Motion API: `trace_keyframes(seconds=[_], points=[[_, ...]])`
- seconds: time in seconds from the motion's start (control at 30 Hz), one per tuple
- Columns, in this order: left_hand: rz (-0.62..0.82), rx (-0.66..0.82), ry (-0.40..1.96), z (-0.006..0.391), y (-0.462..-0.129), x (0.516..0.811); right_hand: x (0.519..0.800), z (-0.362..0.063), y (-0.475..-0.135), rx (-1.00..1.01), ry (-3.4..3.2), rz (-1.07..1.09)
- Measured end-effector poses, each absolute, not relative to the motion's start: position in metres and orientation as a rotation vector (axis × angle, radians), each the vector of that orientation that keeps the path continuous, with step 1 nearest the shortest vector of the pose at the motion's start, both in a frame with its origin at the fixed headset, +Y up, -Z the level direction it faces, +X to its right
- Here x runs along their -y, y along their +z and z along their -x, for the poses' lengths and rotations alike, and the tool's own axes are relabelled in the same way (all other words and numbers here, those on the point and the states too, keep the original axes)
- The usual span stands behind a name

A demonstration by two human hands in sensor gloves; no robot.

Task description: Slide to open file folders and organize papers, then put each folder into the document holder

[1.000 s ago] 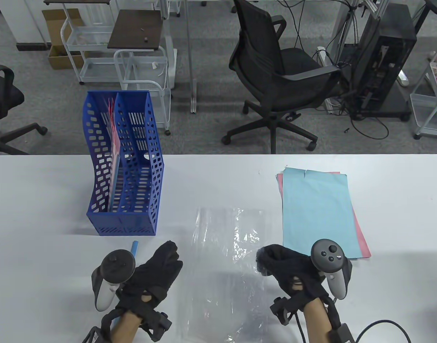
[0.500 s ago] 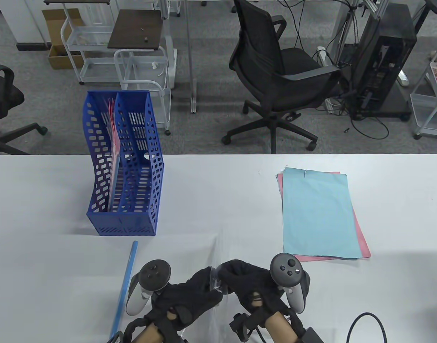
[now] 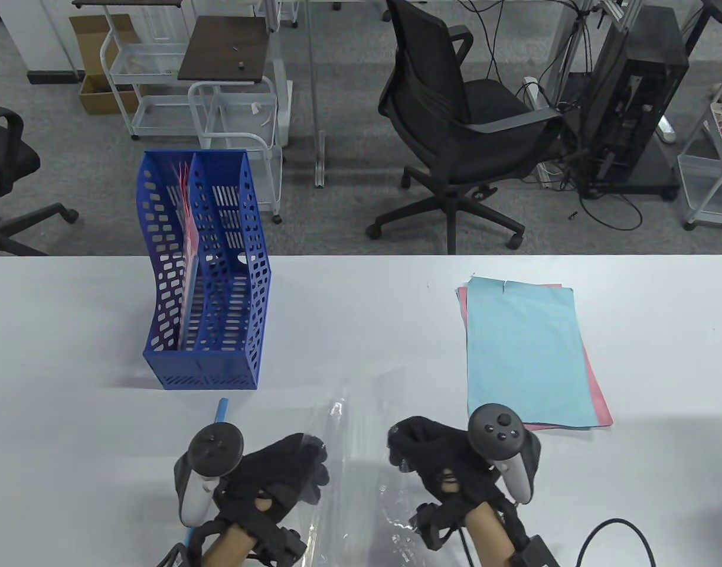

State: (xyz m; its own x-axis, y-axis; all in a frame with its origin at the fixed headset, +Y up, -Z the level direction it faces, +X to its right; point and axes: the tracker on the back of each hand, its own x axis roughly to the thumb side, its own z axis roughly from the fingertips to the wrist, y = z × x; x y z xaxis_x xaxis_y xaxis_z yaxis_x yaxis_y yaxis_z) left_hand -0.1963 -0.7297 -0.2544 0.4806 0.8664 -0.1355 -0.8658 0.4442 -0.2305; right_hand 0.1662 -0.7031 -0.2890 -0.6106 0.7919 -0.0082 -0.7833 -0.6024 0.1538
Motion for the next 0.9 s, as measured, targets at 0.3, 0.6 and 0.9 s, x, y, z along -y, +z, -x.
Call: trace_keyframes(seconds=[0.3,0.6,0.9], points=[[0.380,-0.261,0.801,0.262,-0.274,0.744,0.730,-0.245,-0.311,-0.111,2.556,0.315],[0.498,-0.244,0.757,0.256,-0.280,0.755,0.748,-0.252,-0.316,-0.248,2.706,0.380],[0.559,-0.235,0.776,0.256,-0.281,0.760,0.754,-0.253,-0.318,-0.259,2.738,0.407]])
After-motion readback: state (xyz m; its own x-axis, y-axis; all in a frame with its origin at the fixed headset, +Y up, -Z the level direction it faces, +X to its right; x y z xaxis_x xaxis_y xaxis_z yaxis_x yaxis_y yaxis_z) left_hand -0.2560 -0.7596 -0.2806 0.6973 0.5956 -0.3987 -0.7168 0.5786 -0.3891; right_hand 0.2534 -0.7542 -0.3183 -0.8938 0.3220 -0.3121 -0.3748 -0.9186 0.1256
